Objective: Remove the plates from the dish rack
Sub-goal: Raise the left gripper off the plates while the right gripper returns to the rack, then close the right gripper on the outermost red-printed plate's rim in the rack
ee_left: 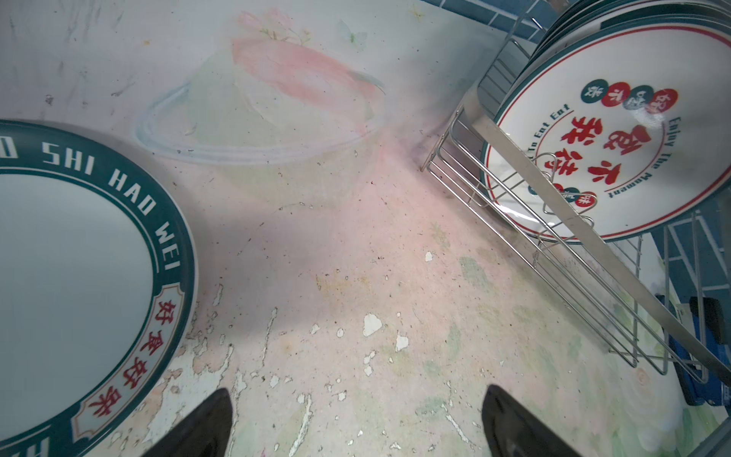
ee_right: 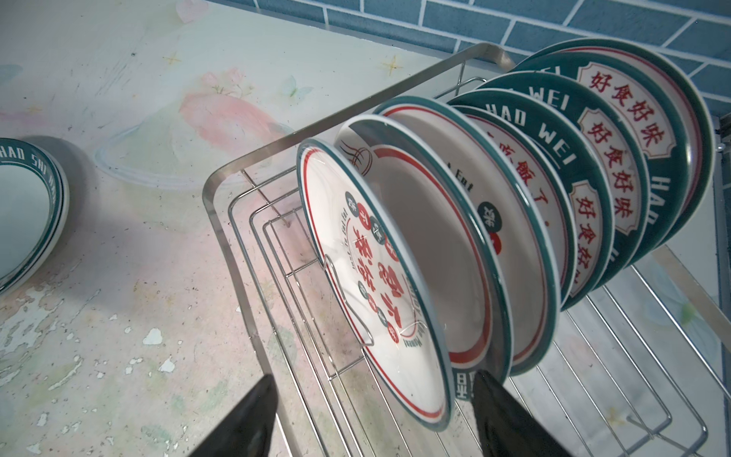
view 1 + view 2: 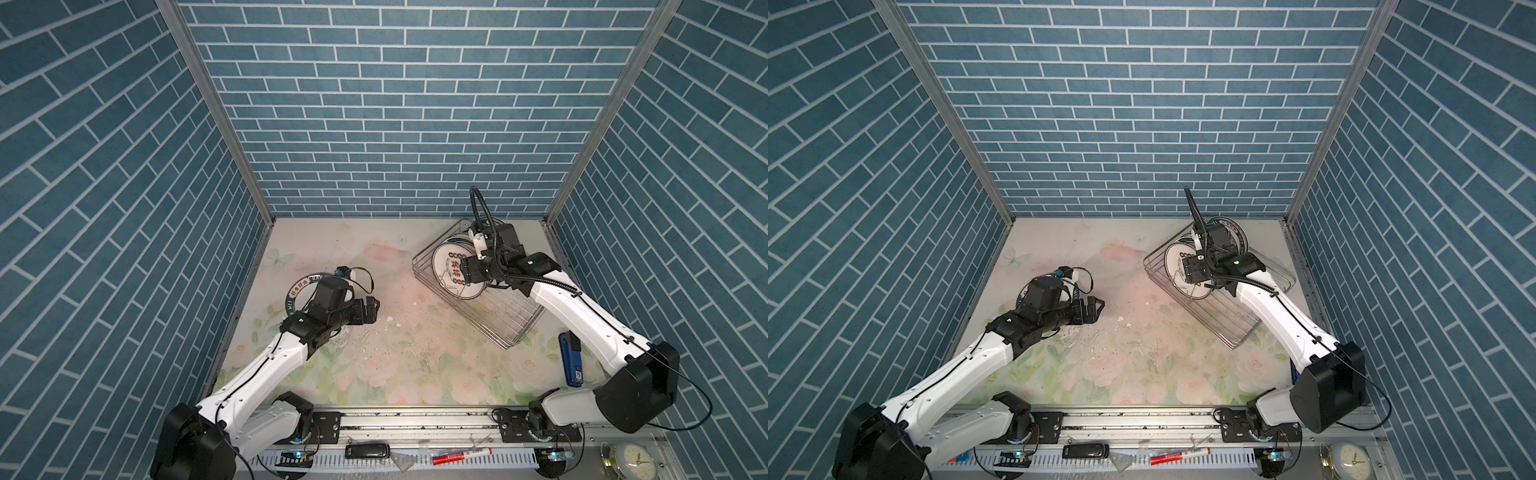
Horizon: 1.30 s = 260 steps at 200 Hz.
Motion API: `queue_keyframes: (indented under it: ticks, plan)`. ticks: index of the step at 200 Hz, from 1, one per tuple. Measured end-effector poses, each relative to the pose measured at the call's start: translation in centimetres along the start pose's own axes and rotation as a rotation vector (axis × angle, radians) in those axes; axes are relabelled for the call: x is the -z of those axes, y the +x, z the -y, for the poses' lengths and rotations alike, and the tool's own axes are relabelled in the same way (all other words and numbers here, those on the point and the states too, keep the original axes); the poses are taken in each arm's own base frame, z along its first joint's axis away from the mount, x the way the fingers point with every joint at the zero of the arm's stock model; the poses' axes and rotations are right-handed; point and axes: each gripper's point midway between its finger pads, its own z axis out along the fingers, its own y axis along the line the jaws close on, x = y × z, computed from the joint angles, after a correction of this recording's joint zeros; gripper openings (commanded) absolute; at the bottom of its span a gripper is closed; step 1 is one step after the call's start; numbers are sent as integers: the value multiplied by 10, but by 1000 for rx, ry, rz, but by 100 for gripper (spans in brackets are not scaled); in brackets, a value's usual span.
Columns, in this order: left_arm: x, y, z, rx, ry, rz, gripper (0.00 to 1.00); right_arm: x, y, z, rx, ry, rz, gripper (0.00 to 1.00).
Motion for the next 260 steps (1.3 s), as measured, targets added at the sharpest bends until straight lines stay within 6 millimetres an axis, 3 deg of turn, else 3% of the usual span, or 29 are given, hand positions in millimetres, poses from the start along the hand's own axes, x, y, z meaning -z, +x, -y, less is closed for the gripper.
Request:
queue_keyframes:
  ticks: [60,120,183,260]
  plan:
    - [-12,18,28,-105,56,-56,99,-18,0,6,-28,-21,-16,55]
    - [-19,20,53,-195,100,-75,99,-40,6,6,-37,-55,-50,44]
    - [-18,14,59,-225,107,-59,99,-49,11,-1,-26,-99,-64,30]
    - [-15,6,62,-241,102,-38,99,-55,13,8,19,-69,-32,20]
